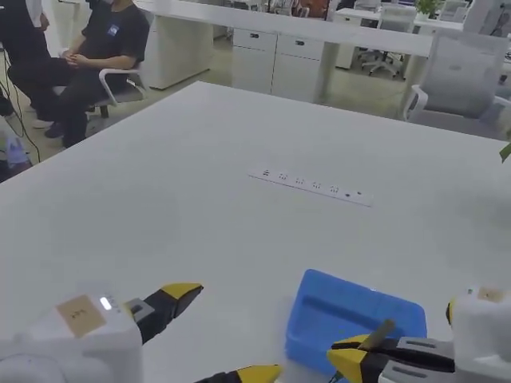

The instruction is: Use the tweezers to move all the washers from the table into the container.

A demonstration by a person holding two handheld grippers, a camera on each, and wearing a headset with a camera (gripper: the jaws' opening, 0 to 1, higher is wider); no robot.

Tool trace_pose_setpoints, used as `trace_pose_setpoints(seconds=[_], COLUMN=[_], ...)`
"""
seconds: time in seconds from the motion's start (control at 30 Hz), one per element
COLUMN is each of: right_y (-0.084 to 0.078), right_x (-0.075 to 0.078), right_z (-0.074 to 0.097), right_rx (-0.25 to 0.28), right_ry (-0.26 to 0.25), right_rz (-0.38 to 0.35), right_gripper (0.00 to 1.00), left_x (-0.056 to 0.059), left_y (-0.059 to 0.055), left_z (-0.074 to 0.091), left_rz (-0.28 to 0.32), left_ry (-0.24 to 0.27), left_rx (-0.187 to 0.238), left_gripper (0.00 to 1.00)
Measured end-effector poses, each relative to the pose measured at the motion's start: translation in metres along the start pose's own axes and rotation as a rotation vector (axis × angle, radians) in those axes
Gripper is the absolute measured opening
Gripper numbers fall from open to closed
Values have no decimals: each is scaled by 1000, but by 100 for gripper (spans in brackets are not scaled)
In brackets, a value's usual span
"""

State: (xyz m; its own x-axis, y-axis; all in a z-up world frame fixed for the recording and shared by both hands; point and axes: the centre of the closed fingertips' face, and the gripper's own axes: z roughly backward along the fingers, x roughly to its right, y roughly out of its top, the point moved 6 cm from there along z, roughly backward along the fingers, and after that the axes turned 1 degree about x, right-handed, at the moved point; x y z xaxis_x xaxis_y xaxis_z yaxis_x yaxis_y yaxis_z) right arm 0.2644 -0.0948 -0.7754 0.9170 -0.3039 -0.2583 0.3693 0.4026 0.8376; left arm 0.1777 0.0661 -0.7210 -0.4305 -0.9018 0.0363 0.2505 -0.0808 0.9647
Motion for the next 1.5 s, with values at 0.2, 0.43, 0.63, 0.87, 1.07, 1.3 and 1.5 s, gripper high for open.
trace_pose_setpoints(seconds=[0.2, 0.43, 0.63, 0.87, 1.07, 1.3, 1.5], right_y=[-20, -32, -32, -32, -34, -39, -42], right_x=[-3, -5, -6, -9, -21, -30, -42], right_z=[-4, -5, -5, -5, -6, -4, -6], right_rx=[-68, -102, -90, -89, -66, -92, -105], right_ry=[15, 12, 10, 7, 4, -23, -64], right_rz=[-38, -51, -66, -37, 58, 279, 446], right_gripper=[4, 4, 4, 4, 5, 3, 3], left_x=[0, 0, 1, 0, 0, -1, 0], left_y=[0, -1, -1, -1, -1, -1, 0], left_z=[0, 0, 0, 0, 0, 0, 0], left_rz=[-1, -5, -8, -7, -11, -9, -12], left_ry=[-1, -6, -9, -6, -4, -1, 0], left_rx=[-3, -7, -11, -9, -10, -7, -6], left_gripper=[69, 68, 68, 68, 68, 68, 68])
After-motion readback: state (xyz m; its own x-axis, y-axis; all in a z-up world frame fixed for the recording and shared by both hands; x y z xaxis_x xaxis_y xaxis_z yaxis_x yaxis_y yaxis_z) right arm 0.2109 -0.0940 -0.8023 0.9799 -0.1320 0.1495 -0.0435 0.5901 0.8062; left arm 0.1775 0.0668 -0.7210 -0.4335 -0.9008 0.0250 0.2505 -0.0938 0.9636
